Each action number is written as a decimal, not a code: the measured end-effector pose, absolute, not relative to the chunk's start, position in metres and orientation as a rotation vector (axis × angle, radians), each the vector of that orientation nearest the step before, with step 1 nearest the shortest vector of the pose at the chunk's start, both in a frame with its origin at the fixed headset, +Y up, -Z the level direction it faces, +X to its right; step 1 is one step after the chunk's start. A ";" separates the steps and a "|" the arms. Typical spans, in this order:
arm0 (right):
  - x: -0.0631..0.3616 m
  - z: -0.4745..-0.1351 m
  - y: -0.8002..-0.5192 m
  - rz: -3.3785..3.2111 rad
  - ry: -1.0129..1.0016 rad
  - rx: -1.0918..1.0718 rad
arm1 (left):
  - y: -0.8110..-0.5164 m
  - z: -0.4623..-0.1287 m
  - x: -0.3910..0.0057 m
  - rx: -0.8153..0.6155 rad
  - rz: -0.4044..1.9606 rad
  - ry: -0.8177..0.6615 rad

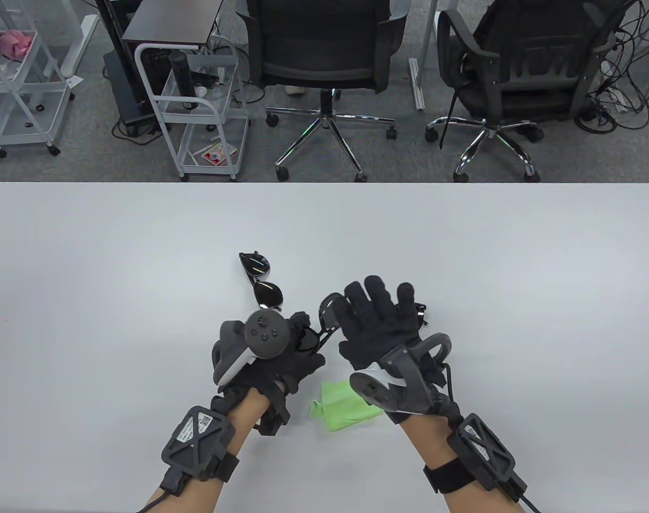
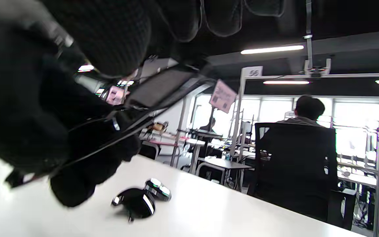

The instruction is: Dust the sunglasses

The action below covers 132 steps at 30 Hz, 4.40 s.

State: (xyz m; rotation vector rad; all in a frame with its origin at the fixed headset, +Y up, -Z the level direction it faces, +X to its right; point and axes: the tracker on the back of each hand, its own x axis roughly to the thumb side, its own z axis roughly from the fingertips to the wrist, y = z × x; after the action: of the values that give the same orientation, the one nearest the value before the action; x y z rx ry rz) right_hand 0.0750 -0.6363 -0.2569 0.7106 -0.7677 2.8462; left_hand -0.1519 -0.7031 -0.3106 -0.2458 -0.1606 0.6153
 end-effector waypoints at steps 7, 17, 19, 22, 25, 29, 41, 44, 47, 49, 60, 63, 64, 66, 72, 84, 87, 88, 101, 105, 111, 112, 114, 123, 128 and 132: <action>0.101 -0.283 -0.671 2.354 -0.215 0.459 | -0.716 -0.311 -0.155 -0.414 1.006 -0.186; 0.097 -0.291 -0.694 1.927 0.068 0.377 | -0.713 -0.302 -0.131 -0.467 0.934 -0.322; 0.100 -0.292 -0.695 1.881 0.078 0.360 | -0.713 -0.301 -0.130 -0.464 0.933 -0.319; 0.105 -0.294 -0.697 1.858 0.090 0.345 | -0.711 -0.302 -0.133 -0.448 0.956 -0.309; 0.113 -0.295 -0.705 1.740 0.113 0.250 | -0.709 -0.304 -0.140 -0.439 1.025 -0.297; 0.125 -0.297 -0.722 1.569 0.173 0.133 | -0.705 -0.306 -0.154 -0.381 1.192 -0.268; 0.131 -0.289 -0.716 1.618 0.066 -0.032 | -0.699 -0.305 -0.161 -0.276 1.039 -0.242; 0.139 -0.287 -0.701 1.718 -0.078 0.024 | -0.694 -0.302 -0.161 -0.179 0.891 -0.229; 0.133 -0.286 -0.679 1.941 -0.215 0.227 | -0.691 -0.299 -0.155 -0.146 0.802 -0.243; 0.121 -0.283 -0.671 2.046 -0.239 0.372 | -0.690 -0.297 -0.150 -0.141 0.761 -0.258; 0.101 -0.274 -0.657 2.247 -0.346 0.524 | -0.689 -0.289 -0.127 -0.181 0.562 -0.367; 0.113 -0.275 -0.650 2.344 -0.463 0.502 | -0.692 -0.290 -0.128 -0.199 0.515 -0.373; 0.118 -0.275 -0.647 2.389 -0.506 0.501 | -0.693 -0.290 -0.128 -0.205 0.490 -0.377; 0.124 -0.274 -0.645 2.419 -0.553 0.494 | -0.694 -0.290 -0.127 -0.207 0.449 -0.383; 0.127 -0.274 -0.642 2.436 -0.590 0.521 | -0.696 -0.290 -0.125 -0.224 0.406 -0.390; 0.087 -0.238 -0.621 2.510 -0.947 1.076 | -0.712 -0.299 -0.153 -0.403 1.021 -0.206; 0.065 -0.236 -0.635 2.638 -0.907 1.255 | -0.718 -0.299 -0.159 -0.450 1.159 -0.153; 0.062 -0.236 -0.639 2.664 -0.887 1.285 | -0.719 -0.299 -0.160 -0.457 1.172 -0.145; 0.049 -0.245 -0.657 2.702 -0.720 1.207 | -0.732 -0.294 -0.149 -0.565 1.267 -0.120; 0.058 -0.250 -0.650 2.699 -0.711 1.155 | -0.728 -0.295 -0.147 -0.594 1.210 -0.178; 0.094 -0.270 -0.647 2.678 -0.489 0.935 | -0.672 -0.288 -0.157 -0.015 0.580 -0.297; 0.102 -0.275 -0.649 2.642 -0.425 0.898 | -0.660 -0.282 -0.158 0.154 0.525 -0.303; 0.111 -0.282 -0.651 2.558 -0.294 0.867 | -0.648 -0.272 -0.155 0.349 0.411 -0.356; 0.115 -0.289 -0.655 2.309 0.020 0.912 | -0.672 -0.262 -0.117 0.346 -0.192 -0.591; 0.117 -0.290 -0.655 2.317 0.030 0.921 | -0.671 -0.260 -0.114 0.396 -0.291 -0.594; 0.122 -0.290 -0.653 2.293 0.019 0.900 | -0.666 -0.258 -0.111 0.450 -0.336 -0.601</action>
State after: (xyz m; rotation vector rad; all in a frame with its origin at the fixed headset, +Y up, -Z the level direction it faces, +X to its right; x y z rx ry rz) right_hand 0.1217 -0.6533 -0.2898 0.9003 0.0186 2.2927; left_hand -0.1114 -0.6663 -0.2583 0.4498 -0.6008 -0.3362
